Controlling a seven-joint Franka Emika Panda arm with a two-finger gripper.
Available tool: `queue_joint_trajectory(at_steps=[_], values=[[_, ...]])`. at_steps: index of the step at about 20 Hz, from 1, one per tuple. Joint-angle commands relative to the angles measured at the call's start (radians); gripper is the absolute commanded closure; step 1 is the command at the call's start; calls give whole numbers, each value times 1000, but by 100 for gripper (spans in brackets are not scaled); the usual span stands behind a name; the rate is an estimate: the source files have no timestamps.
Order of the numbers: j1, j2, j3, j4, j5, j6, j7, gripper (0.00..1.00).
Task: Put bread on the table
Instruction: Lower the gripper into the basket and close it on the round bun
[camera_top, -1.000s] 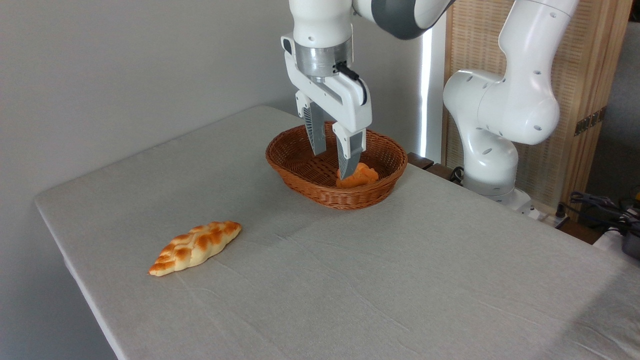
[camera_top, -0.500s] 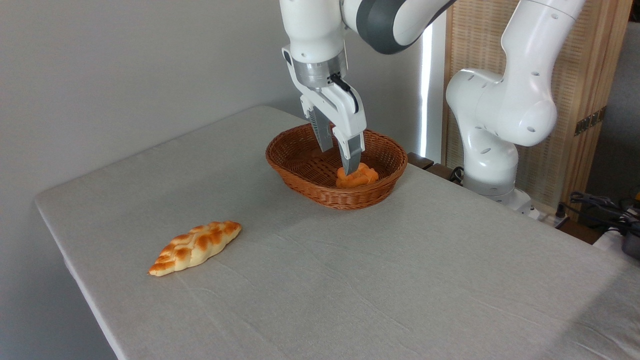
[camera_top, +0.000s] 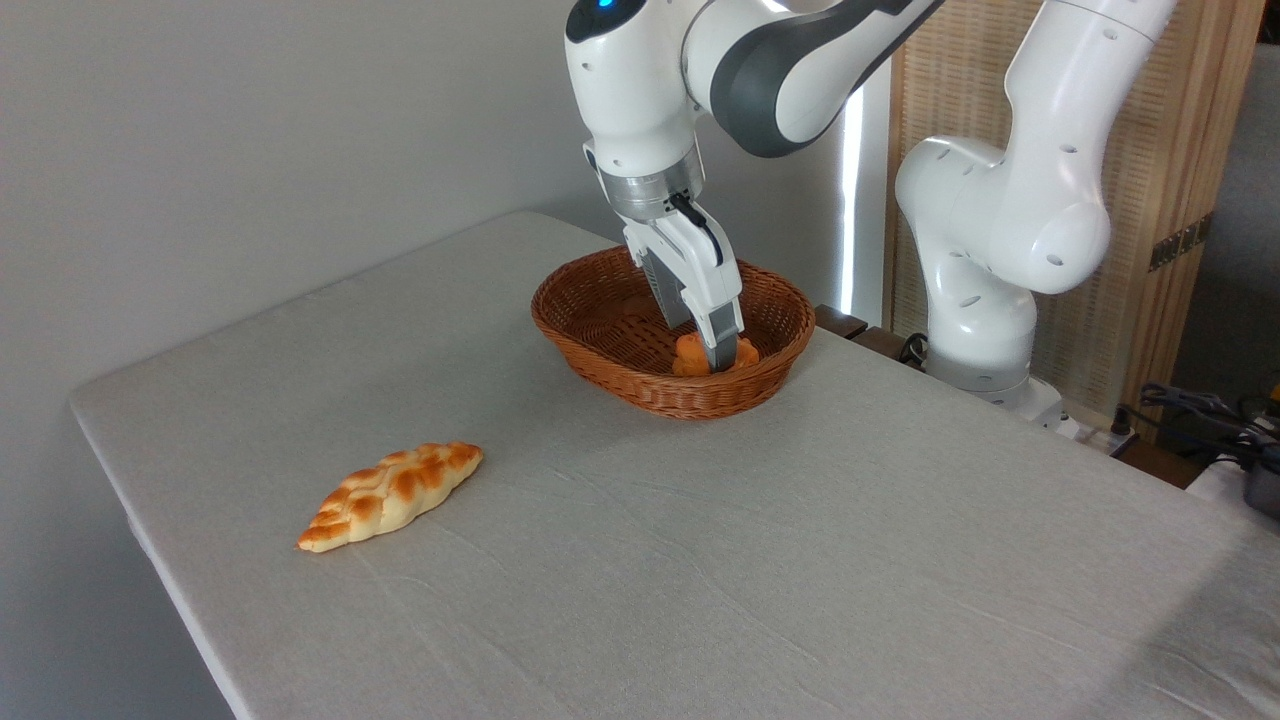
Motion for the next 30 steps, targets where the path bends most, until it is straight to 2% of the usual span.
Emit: queue_joint_trajectory(at_steps=[1,2,6,7,14,16,17,22,23,28,30], values=[[-16,-4,6,-49,10,65,1,38],[-17,-3,6,-51,10,76,4,50],[-28,0,6,-52,13,90,19,84],[-27,0,6,-52,13,88,23,86],[-27,-6,6,-46,19,46,36,87],[-45,-1,4,-39,87,4,35,90],[-59,0,6,-38,104,1,32,91],[-59,-1,1,-26,108,1,38,95],[-59,-1,-11,0,108,-7,38,98],[-60,0,-19,125,91,-126,23,97],[-59,0,-54,252,22,-250,-23,96]])
